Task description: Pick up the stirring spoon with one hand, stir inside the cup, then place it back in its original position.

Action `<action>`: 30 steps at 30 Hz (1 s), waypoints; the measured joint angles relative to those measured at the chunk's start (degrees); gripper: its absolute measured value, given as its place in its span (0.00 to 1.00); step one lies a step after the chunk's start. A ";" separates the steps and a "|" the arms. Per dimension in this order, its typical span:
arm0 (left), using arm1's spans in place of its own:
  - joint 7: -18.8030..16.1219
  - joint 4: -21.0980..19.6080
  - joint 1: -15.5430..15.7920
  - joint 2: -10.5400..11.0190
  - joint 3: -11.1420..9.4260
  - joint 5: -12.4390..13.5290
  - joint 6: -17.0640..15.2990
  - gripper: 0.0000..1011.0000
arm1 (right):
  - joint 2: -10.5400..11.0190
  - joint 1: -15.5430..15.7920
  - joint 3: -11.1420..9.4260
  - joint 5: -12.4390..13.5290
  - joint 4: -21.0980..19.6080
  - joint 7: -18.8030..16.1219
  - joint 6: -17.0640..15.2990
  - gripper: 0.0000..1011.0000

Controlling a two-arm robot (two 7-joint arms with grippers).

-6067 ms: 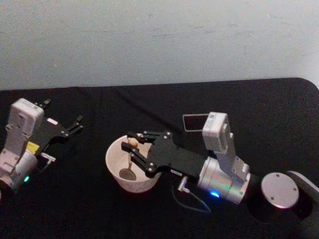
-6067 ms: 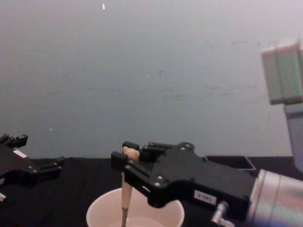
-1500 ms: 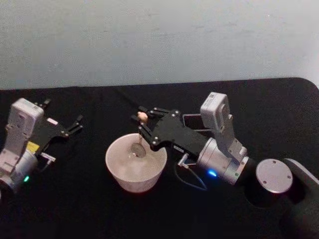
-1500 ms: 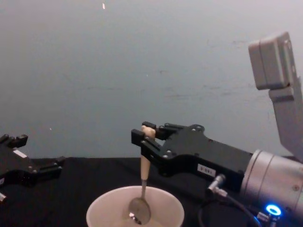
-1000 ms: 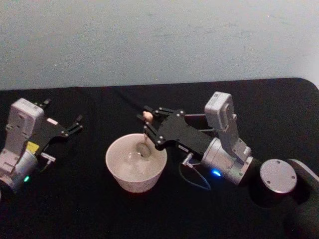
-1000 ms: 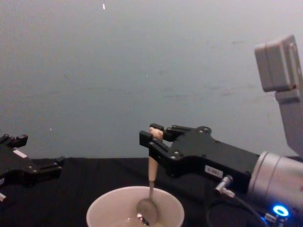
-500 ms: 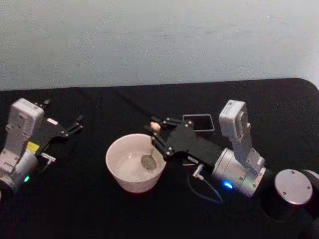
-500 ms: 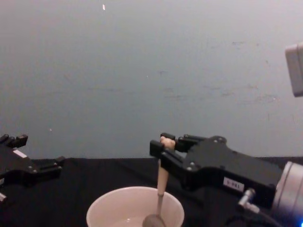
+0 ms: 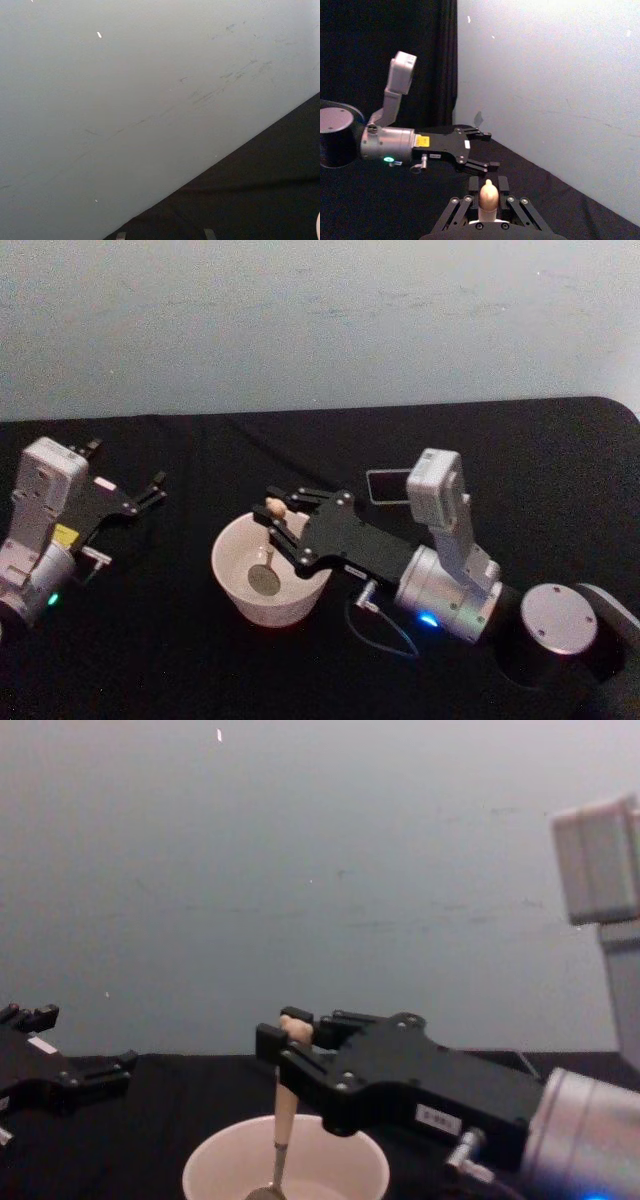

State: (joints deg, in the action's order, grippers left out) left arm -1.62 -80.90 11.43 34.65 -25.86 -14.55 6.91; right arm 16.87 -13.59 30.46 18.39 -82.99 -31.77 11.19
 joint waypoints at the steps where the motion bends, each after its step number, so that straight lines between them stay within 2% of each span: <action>1: 0.00 0.00 0.00 0.00 0.00 0.00 0.00 0.99 | -0.28 -0.31 0.12 -0.16 0.52 0.15 0.08 0.21; 6: 0.00 0.00 0.00 0.00 0.00 0.00 0.00 0.99 | -2.31 -2.77 0.25 -1.44 4.07 1.64 0.88 0.22; 12: 0.00 0.00 0.00 0.00 0.00 0.00 0.00 0.99 | -3.38 -4.51 -0.62 -2.36 6.86 2.97 1.39 0.21; 30: 0.00 0.00 0.00 0.00 0.00 0.00 0.00 0.99 | -3.29 -4.26 -1.60 -2.92 6.83 2.92 1.54 0.21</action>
State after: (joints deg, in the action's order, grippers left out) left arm -1.62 -80.90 11.43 34.65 -25.86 -14.55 6.91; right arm 13.58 -17.85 28.86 15.47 -76.17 -28.85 12.73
